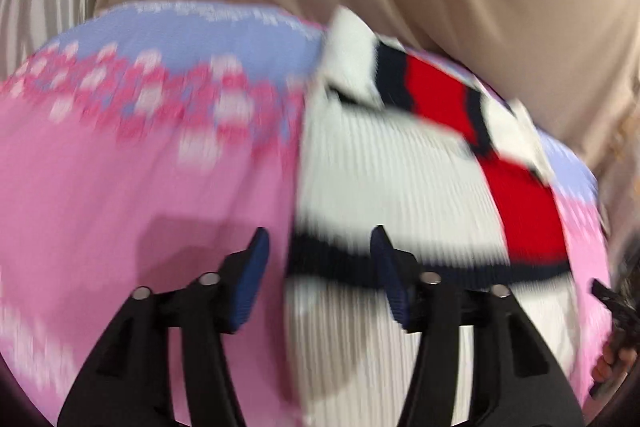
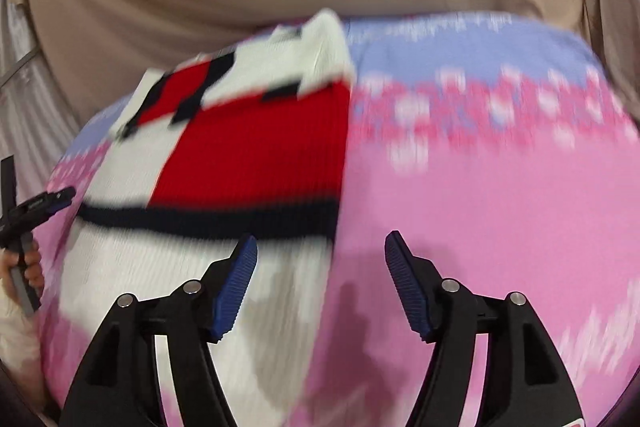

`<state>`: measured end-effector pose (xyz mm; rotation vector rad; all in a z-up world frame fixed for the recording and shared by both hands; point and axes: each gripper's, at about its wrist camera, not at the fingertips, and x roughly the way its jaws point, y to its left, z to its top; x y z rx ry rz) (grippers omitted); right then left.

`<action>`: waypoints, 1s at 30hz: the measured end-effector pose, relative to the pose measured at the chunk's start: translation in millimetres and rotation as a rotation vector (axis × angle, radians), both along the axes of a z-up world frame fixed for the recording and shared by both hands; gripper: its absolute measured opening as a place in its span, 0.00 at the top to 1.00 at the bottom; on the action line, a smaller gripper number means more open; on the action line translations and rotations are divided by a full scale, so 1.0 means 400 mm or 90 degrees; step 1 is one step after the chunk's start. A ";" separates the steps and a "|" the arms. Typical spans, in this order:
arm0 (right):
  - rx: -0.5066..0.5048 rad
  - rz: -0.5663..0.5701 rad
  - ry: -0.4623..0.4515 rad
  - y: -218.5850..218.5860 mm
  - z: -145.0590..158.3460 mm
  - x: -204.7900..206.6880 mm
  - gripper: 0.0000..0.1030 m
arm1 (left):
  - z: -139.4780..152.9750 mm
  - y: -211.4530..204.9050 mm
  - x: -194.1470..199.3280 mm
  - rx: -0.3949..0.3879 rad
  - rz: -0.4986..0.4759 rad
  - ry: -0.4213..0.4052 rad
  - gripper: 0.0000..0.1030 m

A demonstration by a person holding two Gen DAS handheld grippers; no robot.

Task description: Fold small clothes

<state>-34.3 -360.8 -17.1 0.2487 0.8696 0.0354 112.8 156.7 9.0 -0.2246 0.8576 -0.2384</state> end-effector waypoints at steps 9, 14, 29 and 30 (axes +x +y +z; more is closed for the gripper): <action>0.116 0.011 -0.022 0.081 -0.072 -0.142 0.31 | -0.073 -0.040 -0.208 -0.089 -0.053 0.060 0.36; 0.137 -0.021 -0.038 0.097 -0.069 -0.075 0.45 | -0.071 -0.050 -0.209 -0.132 -0.039 0.061 0.78; 0.159 0.074 -0.334 0.122 0.155 -0.427 0.91 | 0.222 0.056 -0.570 -0.172 -0.133 -0.222 0.97; 0.158 0.086 -0.351 0.121 0.172 -0.460 0.91 | 0.236 0.066 -0.601 -0.174 -0.137 -0.235 0.97</action>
